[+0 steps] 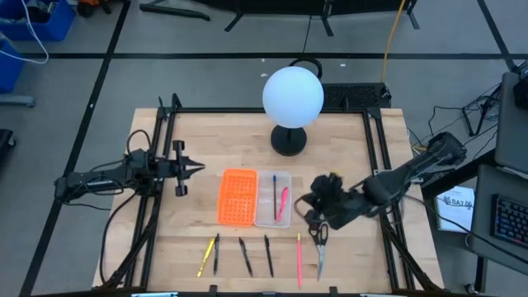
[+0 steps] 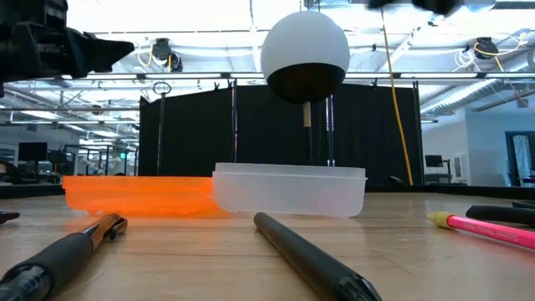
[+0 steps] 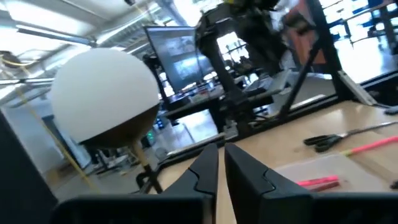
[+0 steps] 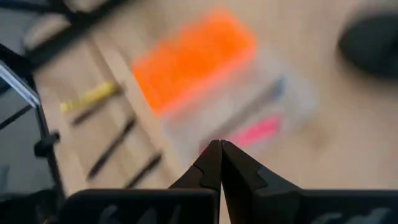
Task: Pick & place school supplies into a supply box
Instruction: Put the pink pencil into the supply box
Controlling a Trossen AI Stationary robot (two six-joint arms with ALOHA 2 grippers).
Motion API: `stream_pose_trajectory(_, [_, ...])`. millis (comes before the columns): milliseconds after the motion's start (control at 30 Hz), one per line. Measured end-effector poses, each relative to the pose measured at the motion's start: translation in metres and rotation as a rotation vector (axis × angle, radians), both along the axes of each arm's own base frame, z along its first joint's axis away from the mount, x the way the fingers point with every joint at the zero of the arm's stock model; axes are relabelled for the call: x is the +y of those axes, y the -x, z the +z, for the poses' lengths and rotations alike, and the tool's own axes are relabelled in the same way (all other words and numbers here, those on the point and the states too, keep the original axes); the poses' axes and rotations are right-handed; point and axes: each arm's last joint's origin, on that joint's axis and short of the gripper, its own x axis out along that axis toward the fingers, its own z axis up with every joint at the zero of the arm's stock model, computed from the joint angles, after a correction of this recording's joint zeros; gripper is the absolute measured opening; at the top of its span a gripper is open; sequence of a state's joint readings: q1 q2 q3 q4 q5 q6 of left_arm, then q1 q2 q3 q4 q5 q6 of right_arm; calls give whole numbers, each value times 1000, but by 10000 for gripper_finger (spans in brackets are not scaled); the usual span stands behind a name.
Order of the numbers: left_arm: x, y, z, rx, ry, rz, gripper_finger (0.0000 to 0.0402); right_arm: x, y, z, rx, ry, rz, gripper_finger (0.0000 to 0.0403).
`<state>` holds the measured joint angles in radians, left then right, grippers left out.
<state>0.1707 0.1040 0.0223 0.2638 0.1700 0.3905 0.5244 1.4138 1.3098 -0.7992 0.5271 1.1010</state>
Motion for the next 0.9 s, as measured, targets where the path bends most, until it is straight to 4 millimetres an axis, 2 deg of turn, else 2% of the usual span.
stream_pose_trajectory(200, [0,1,5,-56,-15,15,46,16,-11,-55,341,-303,-274,0])
stream_pose_trajectory(333, [0,2,8,-87,-19,16,46,23,-25,-81,449,-369,-304,0])
stream_pose_trajectory(433, [0,1,7,-69,-16,16,46,26,-38,-96,452,-395,-287,5])
stream_pose_trajectory(633, [0,1,6,-59,-14,16,46,30,-59,-111,423,-507,-247,52])
stream_pose_trajectory(900, [0,1,5,-56,-7,14,47,29,-61,-114,434,-537,-273,121])
